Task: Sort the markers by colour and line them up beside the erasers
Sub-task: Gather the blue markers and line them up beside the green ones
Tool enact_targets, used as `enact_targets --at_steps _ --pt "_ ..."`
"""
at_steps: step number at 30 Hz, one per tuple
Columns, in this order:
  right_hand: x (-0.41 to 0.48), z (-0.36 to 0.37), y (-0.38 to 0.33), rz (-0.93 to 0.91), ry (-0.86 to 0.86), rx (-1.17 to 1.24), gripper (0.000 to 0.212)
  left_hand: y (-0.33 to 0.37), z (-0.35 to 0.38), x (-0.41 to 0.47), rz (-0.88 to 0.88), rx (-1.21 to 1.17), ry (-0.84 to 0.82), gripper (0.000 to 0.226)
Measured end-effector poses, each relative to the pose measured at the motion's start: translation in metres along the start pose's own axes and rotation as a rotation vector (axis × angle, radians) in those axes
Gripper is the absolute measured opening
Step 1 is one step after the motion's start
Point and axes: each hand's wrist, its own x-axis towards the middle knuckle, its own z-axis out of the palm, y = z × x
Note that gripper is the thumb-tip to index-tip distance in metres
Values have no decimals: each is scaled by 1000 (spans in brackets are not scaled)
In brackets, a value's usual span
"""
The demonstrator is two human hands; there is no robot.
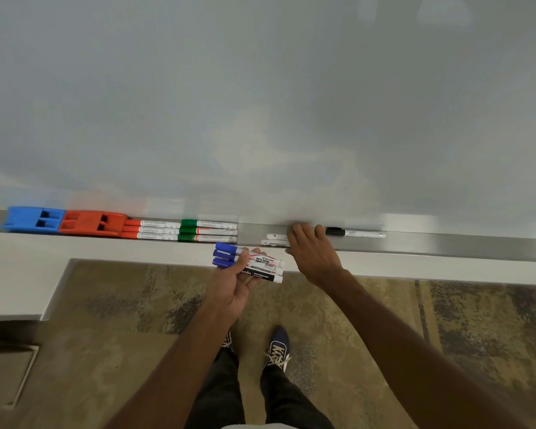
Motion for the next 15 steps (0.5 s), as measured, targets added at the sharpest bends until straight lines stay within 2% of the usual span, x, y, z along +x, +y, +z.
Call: enact_targets --at_steps 5,10,15 --pt "1 4 4 -103 30 92 20 2 -6 1 1 -15 41 57" --pt "-4 4 13 -92 57 125 13 1 -6 3 -26 -8 32 47" --pt "-30 1 37 67 69 114 33 2 3 4 -52 -25 17 40"
